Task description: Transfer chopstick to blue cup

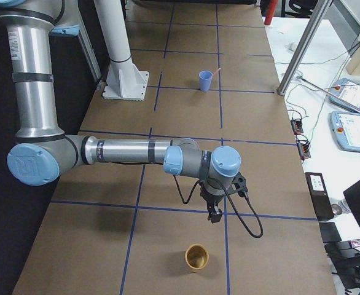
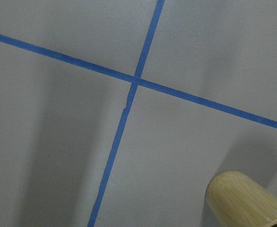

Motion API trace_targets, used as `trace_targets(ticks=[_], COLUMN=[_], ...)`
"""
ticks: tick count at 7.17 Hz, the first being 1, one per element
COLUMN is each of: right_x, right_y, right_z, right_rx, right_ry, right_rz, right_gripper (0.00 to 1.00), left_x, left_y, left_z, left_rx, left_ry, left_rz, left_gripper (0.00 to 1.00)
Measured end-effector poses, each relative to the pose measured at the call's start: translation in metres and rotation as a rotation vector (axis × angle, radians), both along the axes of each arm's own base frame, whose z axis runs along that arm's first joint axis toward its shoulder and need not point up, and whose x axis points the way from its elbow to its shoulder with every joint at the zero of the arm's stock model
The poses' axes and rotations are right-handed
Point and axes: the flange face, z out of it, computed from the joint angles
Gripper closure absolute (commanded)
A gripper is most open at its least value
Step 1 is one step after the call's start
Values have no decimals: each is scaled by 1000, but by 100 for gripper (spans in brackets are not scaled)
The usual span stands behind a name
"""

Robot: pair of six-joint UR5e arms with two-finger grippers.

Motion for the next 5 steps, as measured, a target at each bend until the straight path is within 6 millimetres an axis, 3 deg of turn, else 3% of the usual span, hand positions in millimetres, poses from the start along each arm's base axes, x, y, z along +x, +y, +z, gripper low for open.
trace_targets(ticks=[2, 5], right_x=[0, -1], right_y=[1, 0], right_z=[1, -1], right_rx=[-3, 1], right_ry=[-3, -6], right_rz=[1, 2], right_gripper=[0, 0], left_x=[0, 1], left_y=[14, 16], left_z=[-3, -16], left_rx=[6, 32], left_ry=[-1, -4], left_rz=[-1, 1], left_gripper=[0, 0])
